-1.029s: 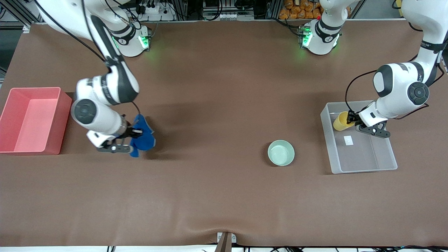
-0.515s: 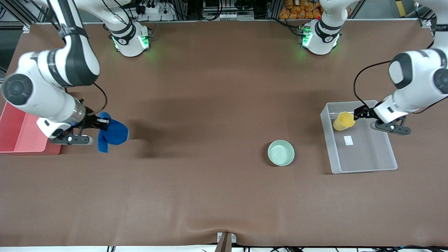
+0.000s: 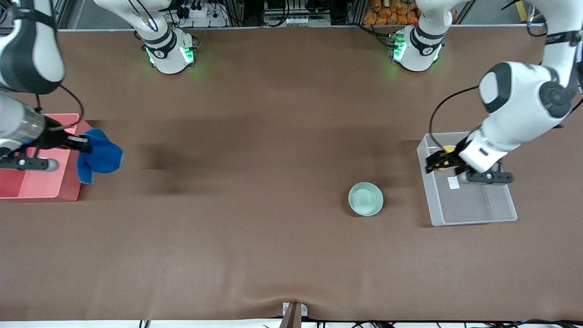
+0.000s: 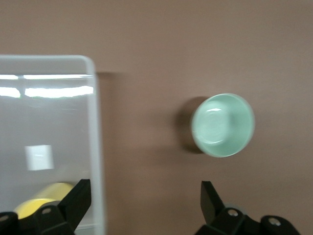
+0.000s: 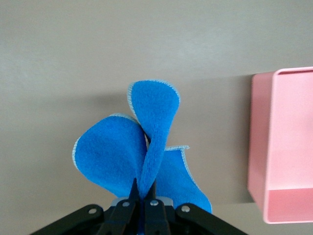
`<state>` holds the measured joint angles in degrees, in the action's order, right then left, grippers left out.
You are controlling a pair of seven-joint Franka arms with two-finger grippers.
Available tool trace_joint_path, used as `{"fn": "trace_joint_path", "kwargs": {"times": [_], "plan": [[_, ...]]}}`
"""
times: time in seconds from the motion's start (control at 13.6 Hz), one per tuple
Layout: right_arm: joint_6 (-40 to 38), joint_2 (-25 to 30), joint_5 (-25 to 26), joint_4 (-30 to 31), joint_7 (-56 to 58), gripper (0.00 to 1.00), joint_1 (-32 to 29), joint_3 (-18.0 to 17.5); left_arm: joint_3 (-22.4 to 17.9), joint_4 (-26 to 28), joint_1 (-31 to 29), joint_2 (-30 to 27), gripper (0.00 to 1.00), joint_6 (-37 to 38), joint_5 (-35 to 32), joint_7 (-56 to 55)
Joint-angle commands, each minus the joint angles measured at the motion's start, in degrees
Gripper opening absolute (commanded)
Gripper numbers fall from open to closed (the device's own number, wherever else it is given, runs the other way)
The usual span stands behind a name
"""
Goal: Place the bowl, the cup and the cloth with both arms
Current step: 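Release the cup and reach the bowl while the right gripper carries the cloth, then grasp the pale green bowl rim with the left gripper and lift it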
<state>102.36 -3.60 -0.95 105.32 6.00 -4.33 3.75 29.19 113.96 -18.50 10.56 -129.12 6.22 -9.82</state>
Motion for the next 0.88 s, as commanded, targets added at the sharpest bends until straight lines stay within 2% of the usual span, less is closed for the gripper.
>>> {"fn": "trace_joint_path", "kwargs": {"times": [0.0,0.29,0.44,0.74,0.81], "plan": [[-1.54,-0.18,2.17,-2.22,7.16,0.0,-6.02,-1.03,-0.1,-6.54,3.81,8.31,0.85,0.01,-3.56,-12.27],[-1.46,-1.58,6.74,-4.32,15.26,0.0,-12.18,-1.03,-0.19,-9.98,8.65,17.98,0.71,-4.47,-15.24,-31.19],[-1.37,-2.63,8.59,-5.64,18.77,0.0,-14.99,-1.03,-0.19,-10.69,9.7,21.85,0.64,-5.87,-20.09,-36.56],[-1.02,-3.96,8.86,-6.7,23.43,0.0,-18.43,-1.03,-0.63,-10.69,11.74,26.78,0.55,-8.6,-27.03,-44.83],[-0.93,-3.96,9.12,-6.7,24.14,0.0,-18.95,-1.03,-0.63,-10.6,11.56,27.92,0.49,-9.3,-27.92,-45.63]]}}
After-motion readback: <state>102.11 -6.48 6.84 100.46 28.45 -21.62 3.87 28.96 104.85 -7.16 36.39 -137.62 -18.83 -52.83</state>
